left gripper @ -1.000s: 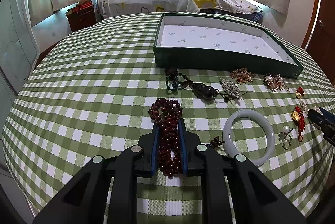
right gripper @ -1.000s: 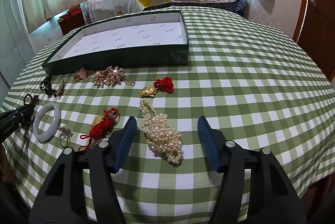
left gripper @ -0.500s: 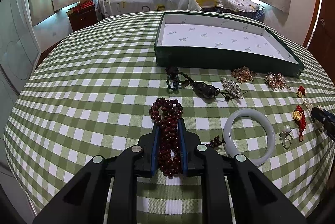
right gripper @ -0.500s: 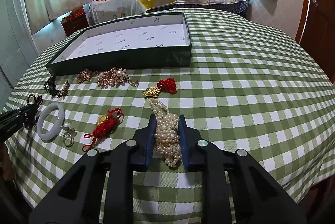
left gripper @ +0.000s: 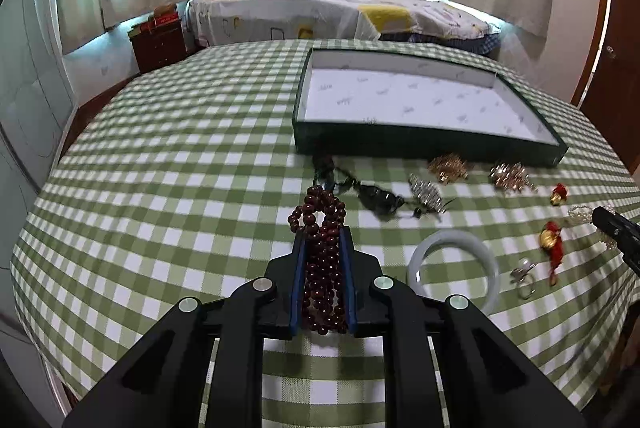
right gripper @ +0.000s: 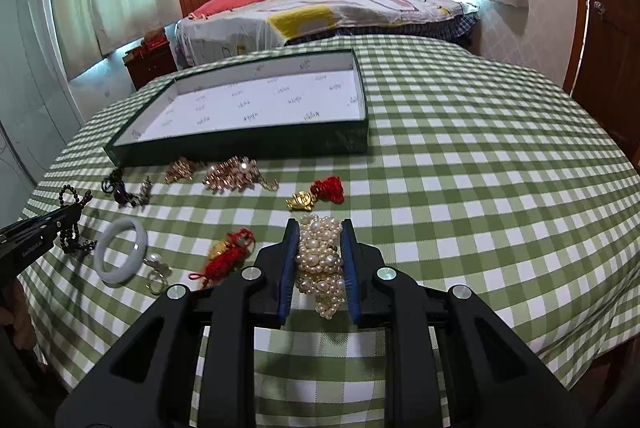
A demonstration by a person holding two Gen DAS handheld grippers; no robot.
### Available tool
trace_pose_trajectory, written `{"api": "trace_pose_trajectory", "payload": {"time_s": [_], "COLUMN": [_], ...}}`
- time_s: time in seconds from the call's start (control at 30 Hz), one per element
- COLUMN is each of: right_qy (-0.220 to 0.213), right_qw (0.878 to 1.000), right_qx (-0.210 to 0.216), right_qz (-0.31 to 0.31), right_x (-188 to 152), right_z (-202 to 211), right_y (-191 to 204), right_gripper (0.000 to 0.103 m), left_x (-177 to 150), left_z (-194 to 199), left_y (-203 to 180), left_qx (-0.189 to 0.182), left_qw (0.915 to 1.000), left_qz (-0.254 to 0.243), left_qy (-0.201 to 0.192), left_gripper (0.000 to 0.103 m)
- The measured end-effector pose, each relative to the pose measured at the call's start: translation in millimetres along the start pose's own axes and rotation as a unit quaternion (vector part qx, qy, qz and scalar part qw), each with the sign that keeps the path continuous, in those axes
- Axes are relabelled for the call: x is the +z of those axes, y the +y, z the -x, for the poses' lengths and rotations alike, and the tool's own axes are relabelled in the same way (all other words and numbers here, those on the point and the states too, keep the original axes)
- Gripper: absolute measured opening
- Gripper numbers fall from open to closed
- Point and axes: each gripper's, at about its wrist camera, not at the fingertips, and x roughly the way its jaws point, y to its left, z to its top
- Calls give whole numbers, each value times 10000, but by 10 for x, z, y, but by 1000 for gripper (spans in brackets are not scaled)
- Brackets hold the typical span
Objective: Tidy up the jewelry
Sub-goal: 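Carry the bead bracelet and pearl strand into the tray and release both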
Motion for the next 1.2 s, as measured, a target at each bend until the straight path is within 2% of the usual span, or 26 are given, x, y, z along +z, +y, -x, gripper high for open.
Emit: {"api": "trace_pose_trajectory", "payload": {"time_s": [0.47, 0.7, 0.93, 1.2], "right_qy": [-539, -891, -1095, -972], "right_qw": [9983, 9953, 9929, 9941], "right_qx": [224, 381, 460, 479], "right_qz": [-79, -48, -20, -63], "right_x": [326, 692, 1165, 1654], "right_z": [321, 349, 81, -547], "right_y": [75, 154, 180, 176], "right_gripper": [21, 21, 21, 21], "left_x": [357, 678, 1091, 1610], "left_z": [384, 452, 227, -414], "left_y": [-93, -182, -331, -456], "left_qx": [-126, -215, -299, -421], "left_qw": [9980, 9956, 9936, 9953], "left_qz": [11, -63, -202, -135], "left_qy": [-615, -907, -1069, -859], "left_gripper": [17, 17, 17, 17]}}
